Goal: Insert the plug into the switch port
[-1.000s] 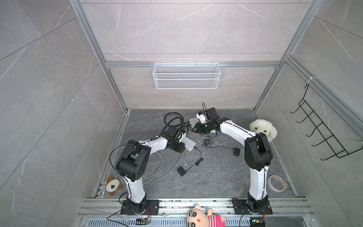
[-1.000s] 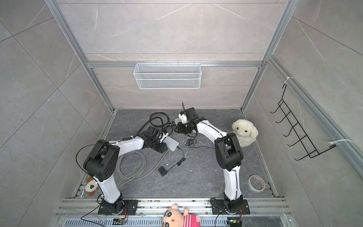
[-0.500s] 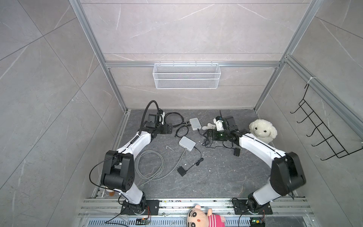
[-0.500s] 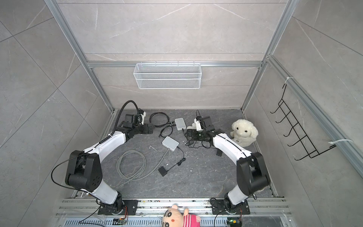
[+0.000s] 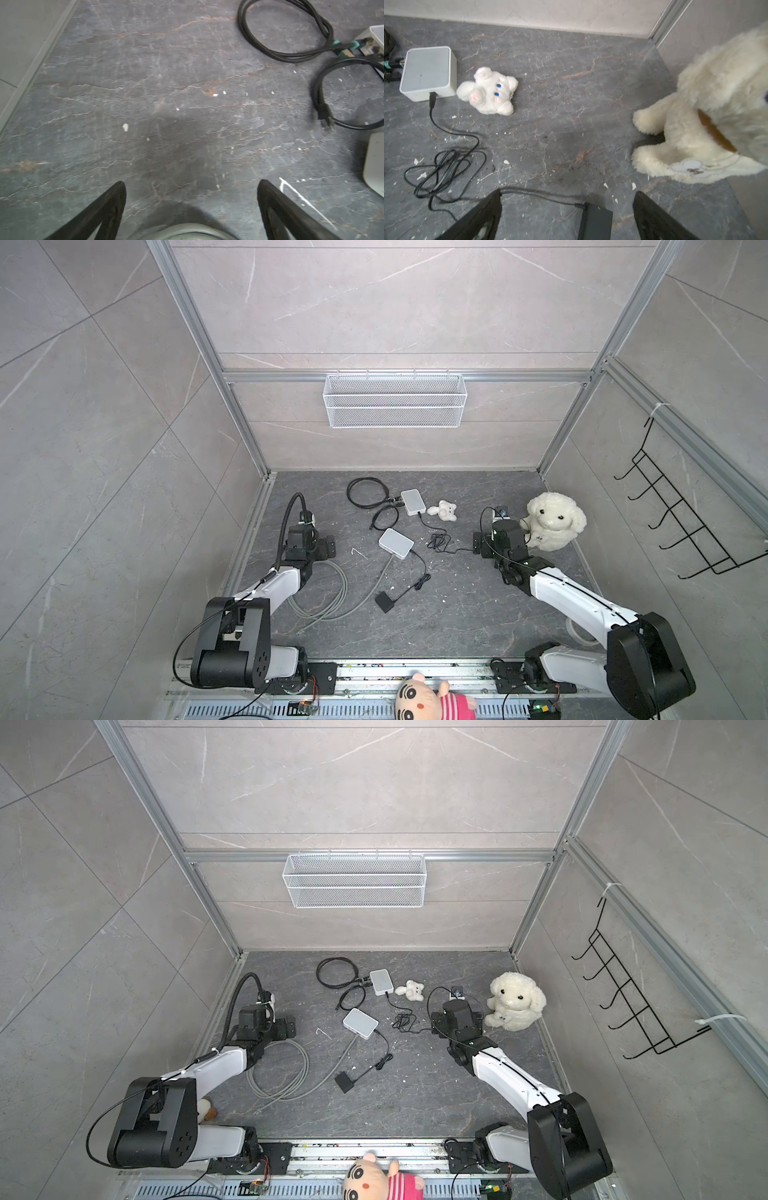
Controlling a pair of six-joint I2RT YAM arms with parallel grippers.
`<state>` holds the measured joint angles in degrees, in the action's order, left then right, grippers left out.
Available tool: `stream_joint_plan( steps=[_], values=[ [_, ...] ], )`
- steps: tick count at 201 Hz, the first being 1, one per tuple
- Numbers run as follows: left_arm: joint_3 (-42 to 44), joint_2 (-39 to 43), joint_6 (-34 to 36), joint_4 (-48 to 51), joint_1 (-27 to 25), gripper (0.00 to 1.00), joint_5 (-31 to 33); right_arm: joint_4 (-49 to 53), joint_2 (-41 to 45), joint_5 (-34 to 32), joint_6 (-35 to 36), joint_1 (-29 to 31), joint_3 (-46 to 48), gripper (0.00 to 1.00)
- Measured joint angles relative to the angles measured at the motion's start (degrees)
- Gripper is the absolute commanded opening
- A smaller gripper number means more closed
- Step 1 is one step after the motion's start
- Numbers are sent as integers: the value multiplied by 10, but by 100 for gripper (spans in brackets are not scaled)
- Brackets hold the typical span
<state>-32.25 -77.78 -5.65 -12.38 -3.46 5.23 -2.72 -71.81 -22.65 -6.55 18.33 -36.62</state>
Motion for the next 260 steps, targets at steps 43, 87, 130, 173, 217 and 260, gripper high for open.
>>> stream_joint_plan(
  steps=[43,87,130,173,217,260],
  values=[
    [50,50,2,-72,43,100,-39,-125,-37,2,30,-26,75,99],
    [120,78,31,-141,58,100,-52,-208,-62,33,38,-59,101,99],
    [114,-39,46,-236,90,100,-99,-312,-86,101,47,-108,114,99],
    [123,-87,46,-302,100,100,-109,-410,-151,168,53,-129,158,99],
    [122,-87,46,-315,97,100,-99,-446,-151,186,56,-131,160,99],
    [122,-87,46,-315,94,100,-97,-454,-151,191,62,-131,160,99]
  ],
)
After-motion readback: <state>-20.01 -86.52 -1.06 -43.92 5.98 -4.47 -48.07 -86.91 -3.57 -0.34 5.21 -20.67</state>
